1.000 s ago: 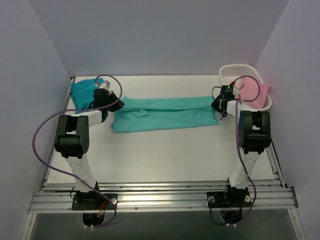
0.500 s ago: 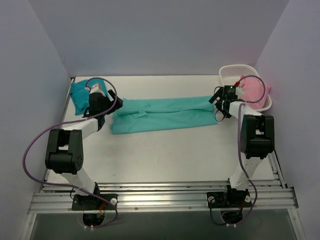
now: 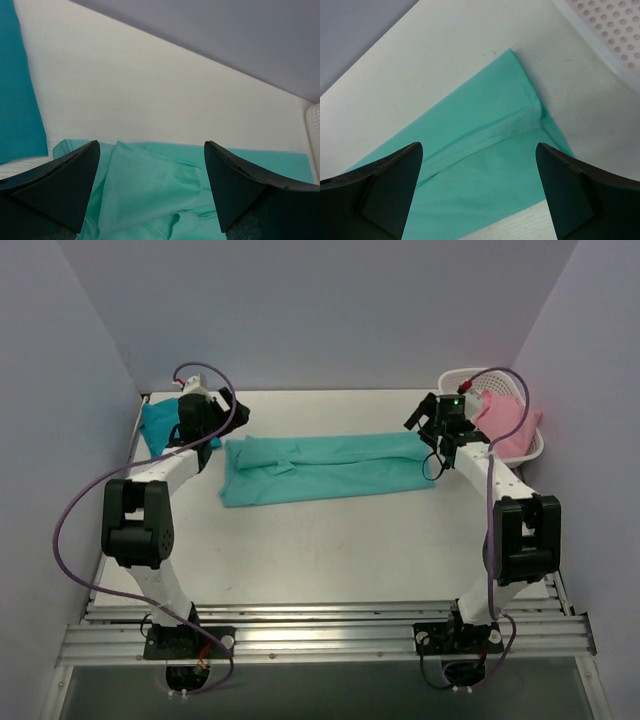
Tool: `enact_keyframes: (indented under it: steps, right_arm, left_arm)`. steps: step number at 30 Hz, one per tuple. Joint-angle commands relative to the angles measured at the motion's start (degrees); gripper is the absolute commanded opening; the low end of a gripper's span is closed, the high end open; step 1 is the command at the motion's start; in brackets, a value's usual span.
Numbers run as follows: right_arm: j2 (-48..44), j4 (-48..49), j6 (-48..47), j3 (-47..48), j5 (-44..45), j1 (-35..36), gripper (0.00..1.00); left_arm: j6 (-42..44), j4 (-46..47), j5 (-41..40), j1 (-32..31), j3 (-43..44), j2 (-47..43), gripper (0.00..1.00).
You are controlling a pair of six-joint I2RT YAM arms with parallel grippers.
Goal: Fold and stack the t-shirts
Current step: Fold the tshirt
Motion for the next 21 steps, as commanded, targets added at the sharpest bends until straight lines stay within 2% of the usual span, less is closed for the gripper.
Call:
enact_keyframes:
  steps: [1,6,15,21]
  right_arm:
    - [-7.41,-0.88,0.9,-3.62,1.52,4.97,0.92]
    - [-11.91,-2.02,1.61,-6.61,7.58,12.38,0.91]
    - [-19.47,-4.57,0.64,-11.46,8.74,13.53,0.92]
    - [-20.88,-5.1,0.29,-12.16,9.44,14.14,0.92]
  left_arm:
    - [0.59,-2.08,5.04,-0.17,4.57,8.2,0.94]
    - [-0.82,-2.61,7.06,-0.17,9.59,15.43,0.94]
    - [-0.82,-0.33,8.03,-0.43,8.72,16.93,0.94]
    - [-1.17,0.82,8.56,-0.87,8.98,18.6,0.94]
